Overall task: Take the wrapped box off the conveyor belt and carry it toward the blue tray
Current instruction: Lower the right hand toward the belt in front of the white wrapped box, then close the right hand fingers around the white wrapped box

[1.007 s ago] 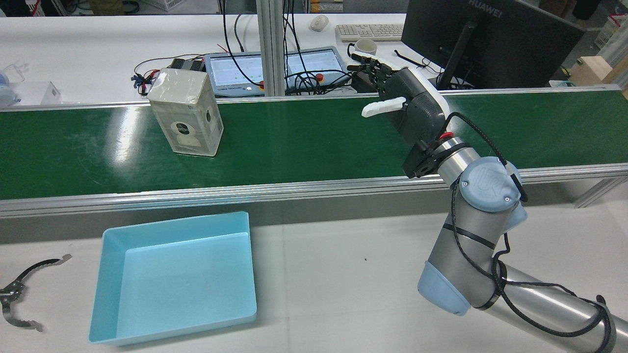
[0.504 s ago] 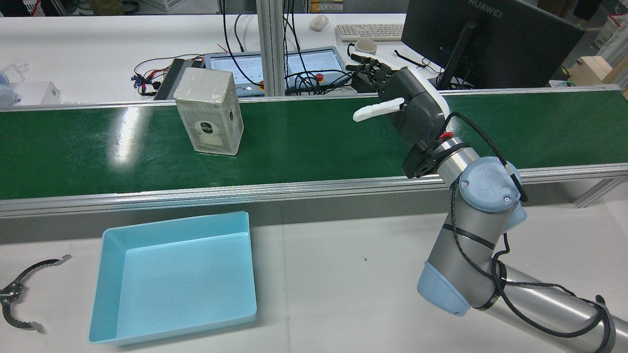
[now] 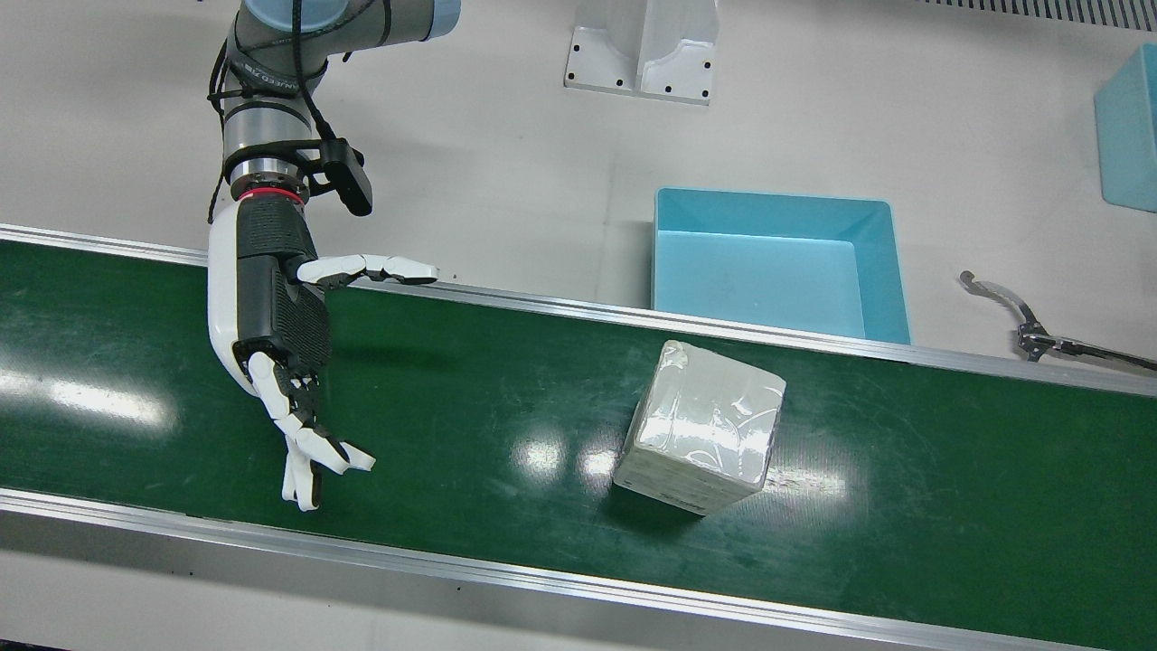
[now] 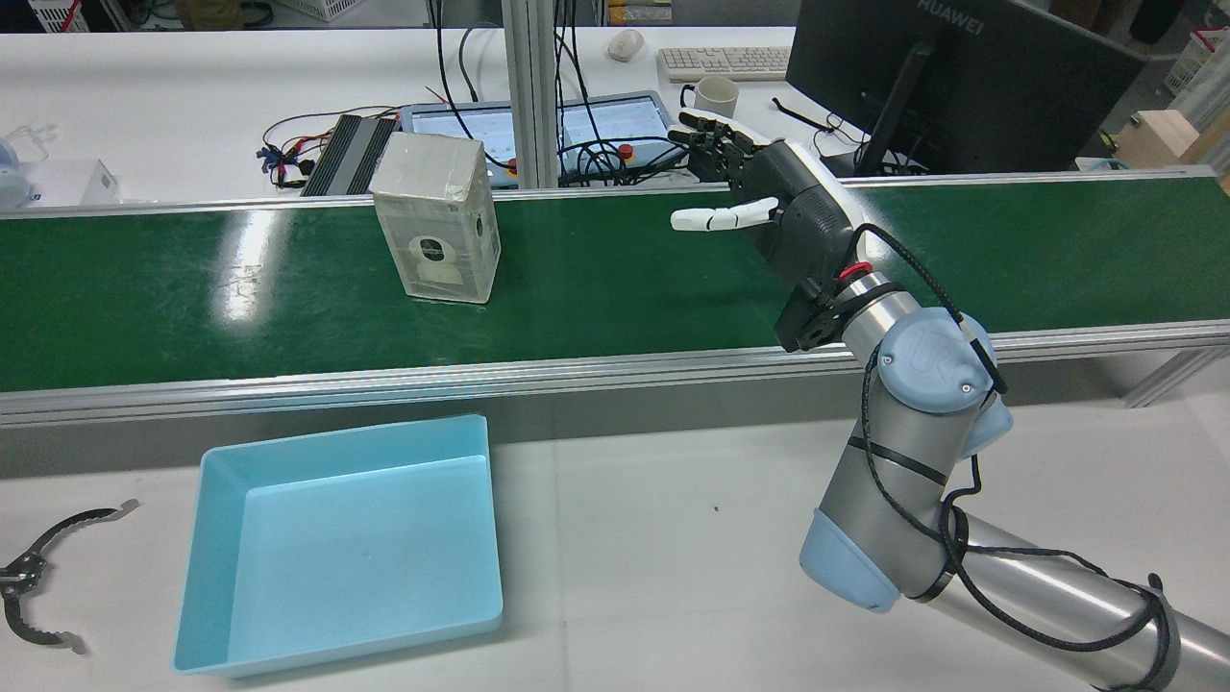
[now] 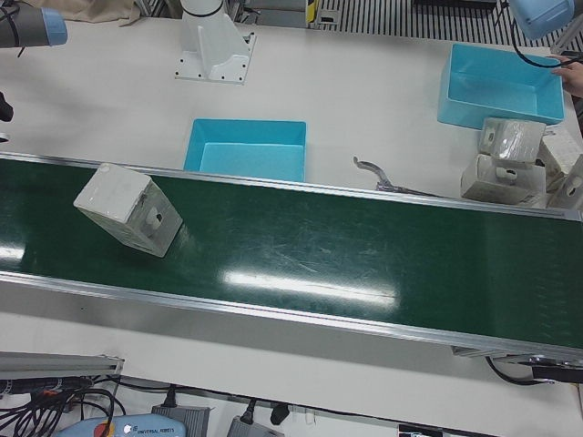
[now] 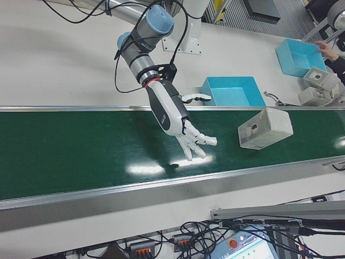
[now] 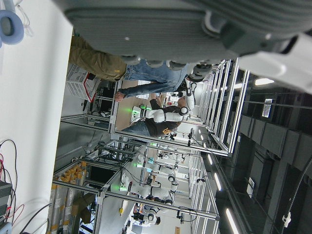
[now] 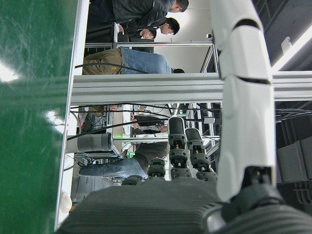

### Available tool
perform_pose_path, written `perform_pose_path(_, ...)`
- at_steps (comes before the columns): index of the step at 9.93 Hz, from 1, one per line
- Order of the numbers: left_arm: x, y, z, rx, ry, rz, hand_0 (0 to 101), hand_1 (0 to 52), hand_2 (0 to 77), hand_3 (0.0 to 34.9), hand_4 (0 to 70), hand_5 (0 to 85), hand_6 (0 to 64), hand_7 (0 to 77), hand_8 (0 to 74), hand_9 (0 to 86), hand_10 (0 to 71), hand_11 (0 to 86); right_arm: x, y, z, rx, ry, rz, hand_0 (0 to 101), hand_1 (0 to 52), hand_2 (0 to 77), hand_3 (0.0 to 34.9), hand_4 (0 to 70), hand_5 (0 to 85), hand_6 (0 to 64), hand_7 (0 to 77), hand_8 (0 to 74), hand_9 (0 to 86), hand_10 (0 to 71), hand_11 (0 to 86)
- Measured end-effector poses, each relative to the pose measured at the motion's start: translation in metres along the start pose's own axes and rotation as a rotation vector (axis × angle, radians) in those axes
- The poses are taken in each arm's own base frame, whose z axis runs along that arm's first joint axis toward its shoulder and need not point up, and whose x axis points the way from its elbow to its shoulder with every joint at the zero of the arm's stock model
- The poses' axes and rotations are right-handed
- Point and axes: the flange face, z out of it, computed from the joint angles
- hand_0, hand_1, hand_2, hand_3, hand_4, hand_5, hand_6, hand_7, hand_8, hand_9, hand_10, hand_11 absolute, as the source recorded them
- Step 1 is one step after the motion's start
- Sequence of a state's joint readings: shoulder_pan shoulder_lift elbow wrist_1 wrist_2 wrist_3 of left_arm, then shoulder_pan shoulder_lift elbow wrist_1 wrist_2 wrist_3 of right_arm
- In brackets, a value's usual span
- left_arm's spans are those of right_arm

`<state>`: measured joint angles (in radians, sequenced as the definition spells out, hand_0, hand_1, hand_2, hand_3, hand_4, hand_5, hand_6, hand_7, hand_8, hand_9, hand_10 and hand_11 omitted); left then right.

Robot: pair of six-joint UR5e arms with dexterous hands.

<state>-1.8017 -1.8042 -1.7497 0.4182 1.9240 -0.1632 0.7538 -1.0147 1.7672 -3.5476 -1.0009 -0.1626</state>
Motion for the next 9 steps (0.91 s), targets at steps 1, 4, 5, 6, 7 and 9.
perform_pose_path(1, 0.000, 0.000, 0.000, 0.000, 0.000, 0.000, 0, 0.0, 1.1, 0.0, 0.5, 1.1, 0.5, 0.5, 0.5, 0.5, 0.0, 0.5, 0.001, 0.000, 0.001, 0.002, 0.002, -0.001, 48, 13.6, 12.0, 0.0, 12.0, 15.3, 8.7, 22.4, 5.5, 5.4, 0.0, 1.1)
perform_pose_path(4, 0.000, 0.000, 0.000, 0.000, 0.000, 0.000, 0, 0.0, 0.5, 0.0, 0.0, 1.1, 0.5, 0.5, 0.5, 0.0, 0.0, 0.5, 0.002, 0.001, 0.002, 0.004, 0.008, -0.003, 46, 12.0, 8.7, 0.0, 6.0, 9.8, 3.8, 15.3, 2.2, 2.2, 0.0, 1.1)
perform_pose_path(5, 0.000, 0.000, 0.000, 0.000, 0.000, 0.000, 0, 0.0, 0.5, 0.0, 0.5, 1.1, 0.5, 0.5, 0.5, 0.5, 0.0, 0.5, 0.005, 0.000, 0.001, 0.005, 0.013, -0.003, 46, 12.0, 8.7, 0.0, 6.0, 9.8, 3.8, 15.3, 2.2, 2.2, 0.0, 1.1)
perform_pose_path(6, 0.000, 0.000, 0.000, 0.000, 0.000, 0.000, 0, 0.0, 0.5, 0.0, 0.5, 1.1, 0.5, 0.5, 0.5, 0.5, 0.0, 0.5, 0.010, -0.001, 0.000, 0.007, 0.021, -0.002, 46, 12.0, 8.7, 0.0, 6.0, 9.8, 3.8, 15.3, 2.2, 2.2, 0.0, 1.1)
perform_pose_path(7, 0.000, 0.000, 0.000, 0.000, 0.000, 0.000, 0, 0.0, 0.5, 0.0, 0.0, 1.1, 0.5, 0.5, 0.5, 0.5, 0.0, 0.5, 0.015, 0.002, 0.003, 0.006, 0.026, 0.000, 46, 14.7, 10.9, 0.0, 6.0, 7.6, 3.8, 14.2, 0.5, 1.6, 0.0, 1.1)
perform_pose_path(9, 0.000, 0.000, 0.000, 0.000, 0.000, 0.000, 0, 0.0, 0.5, 0.0, 0.5, 1.1, 0.0, 0.5, 0.5, 0.5, 0.5, 0.5, 0.026, 0.012, 0.016, -0.002, 0.030, 0.006, 47, 16.4, 12.5, 0.0, 6.0, 9.3, 3.8, 13.6, 0.5, 1.6, 0.0, 1.1)
